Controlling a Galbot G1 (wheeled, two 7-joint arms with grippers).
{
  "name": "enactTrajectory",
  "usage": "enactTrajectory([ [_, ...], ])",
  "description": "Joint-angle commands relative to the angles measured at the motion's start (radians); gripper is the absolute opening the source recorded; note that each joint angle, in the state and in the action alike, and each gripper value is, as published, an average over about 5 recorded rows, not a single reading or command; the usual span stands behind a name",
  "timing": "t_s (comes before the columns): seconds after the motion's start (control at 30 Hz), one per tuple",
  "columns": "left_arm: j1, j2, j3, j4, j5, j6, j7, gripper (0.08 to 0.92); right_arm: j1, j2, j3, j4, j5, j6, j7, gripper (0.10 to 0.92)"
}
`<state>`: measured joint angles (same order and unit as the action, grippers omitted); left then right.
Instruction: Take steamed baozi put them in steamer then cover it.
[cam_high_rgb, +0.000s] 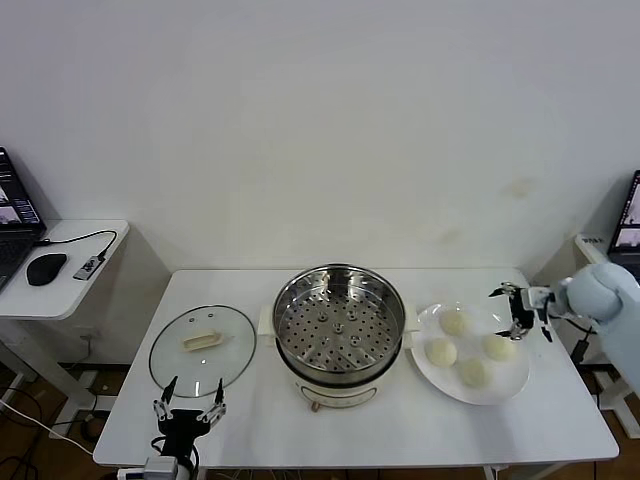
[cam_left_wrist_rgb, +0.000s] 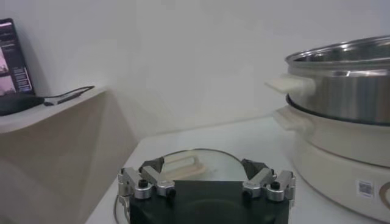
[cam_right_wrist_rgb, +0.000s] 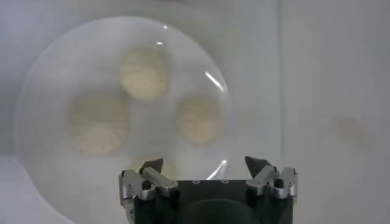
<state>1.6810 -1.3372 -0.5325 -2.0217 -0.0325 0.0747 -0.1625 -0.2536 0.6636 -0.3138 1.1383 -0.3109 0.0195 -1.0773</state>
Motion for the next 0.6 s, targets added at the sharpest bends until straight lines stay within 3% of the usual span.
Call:
enactTrajectory([
  [0.03,-0.003,0.001,-0.003,0.000,0.001,0.001,0.000,0.823,0.166,0.079,-0.195,-0.149,0.014,0.002,-0.077,0.823],
  [0.6,-0.008,0.008,-0.025,0.008,0.000,-0.005,0.001,0.823,0.209,0.277,-0.251,-0.343,-0.073,-0.011,-0.038,0.823],
])
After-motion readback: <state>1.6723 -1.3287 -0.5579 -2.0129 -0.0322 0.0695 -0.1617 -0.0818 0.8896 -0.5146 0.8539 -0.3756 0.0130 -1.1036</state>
